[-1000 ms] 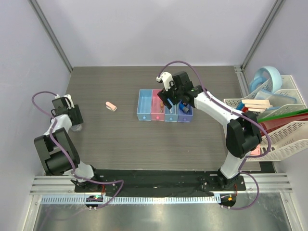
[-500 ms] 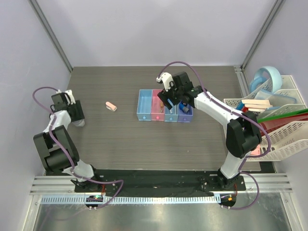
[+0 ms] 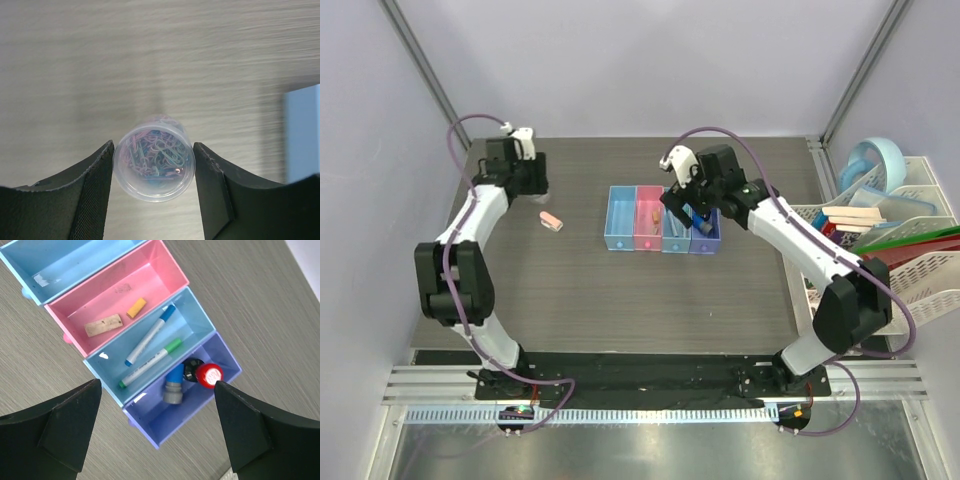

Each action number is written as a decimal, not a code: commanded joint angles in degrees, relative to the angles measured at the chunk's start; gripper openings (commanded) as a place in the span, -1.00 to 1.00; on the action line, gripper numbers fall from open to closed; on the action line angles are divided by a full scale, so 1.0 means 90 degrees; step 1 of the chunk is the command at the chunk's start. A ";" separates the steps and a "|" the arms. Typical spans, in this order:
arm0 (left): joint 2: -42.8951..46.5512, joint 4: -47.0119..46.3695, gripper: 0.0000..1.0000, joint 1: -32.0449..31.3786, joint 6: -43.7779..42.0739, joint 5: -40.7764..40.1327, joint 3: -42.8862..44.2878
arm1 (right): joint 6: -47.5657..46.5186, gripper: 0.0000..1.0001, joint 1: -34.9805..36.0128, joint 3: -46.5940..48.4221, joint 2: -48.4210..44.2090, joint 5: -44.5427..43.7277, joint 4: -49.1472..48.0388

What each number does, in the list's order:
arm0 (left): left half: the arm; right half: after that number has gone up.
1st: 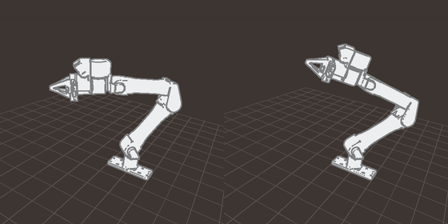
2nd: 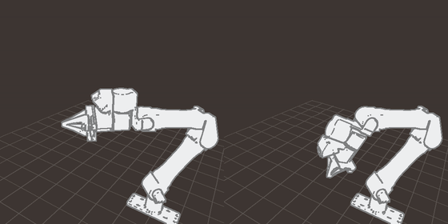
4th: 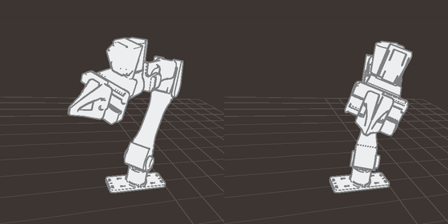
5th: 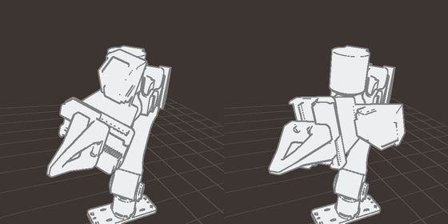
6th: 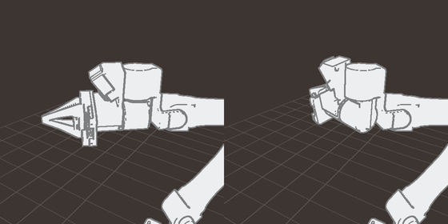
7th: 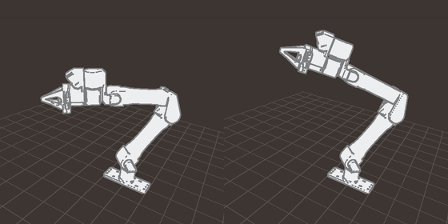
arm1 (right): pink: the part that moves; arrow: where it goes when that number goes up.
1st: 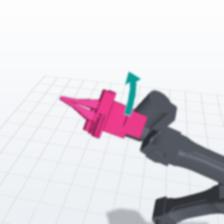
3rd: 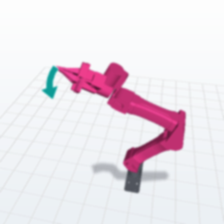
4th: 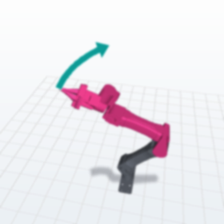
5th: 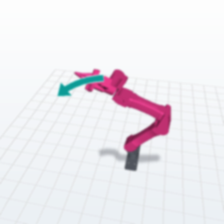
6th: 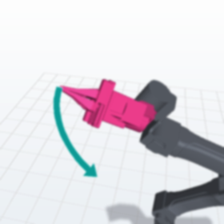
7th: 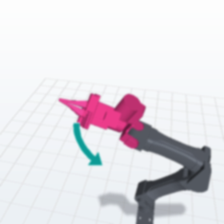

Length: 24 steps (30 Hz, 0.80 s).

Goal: Sort the stationery into containers
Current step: Pick up the storage box at the corner of the board, then place the storage box in the storage box.

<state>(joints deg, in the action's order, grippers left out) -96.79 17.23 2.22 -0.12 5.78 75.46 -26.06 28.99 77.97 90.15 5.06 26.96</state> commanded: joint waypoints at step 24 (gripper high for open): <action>-0.1931 -0.0167 -0.73 -0.2512 0.0394 0.0500 0.2182 | -0.0082 1.00 -0.0946 -0.0890 -0.1266 0.0492 0.0090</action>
<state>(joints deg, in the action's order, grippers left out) -114.87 16.99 -19.90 2.70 9.17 94.48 -27.29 20.69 69.52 80.23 8.21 28.80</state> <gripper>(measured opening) 0.606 0.996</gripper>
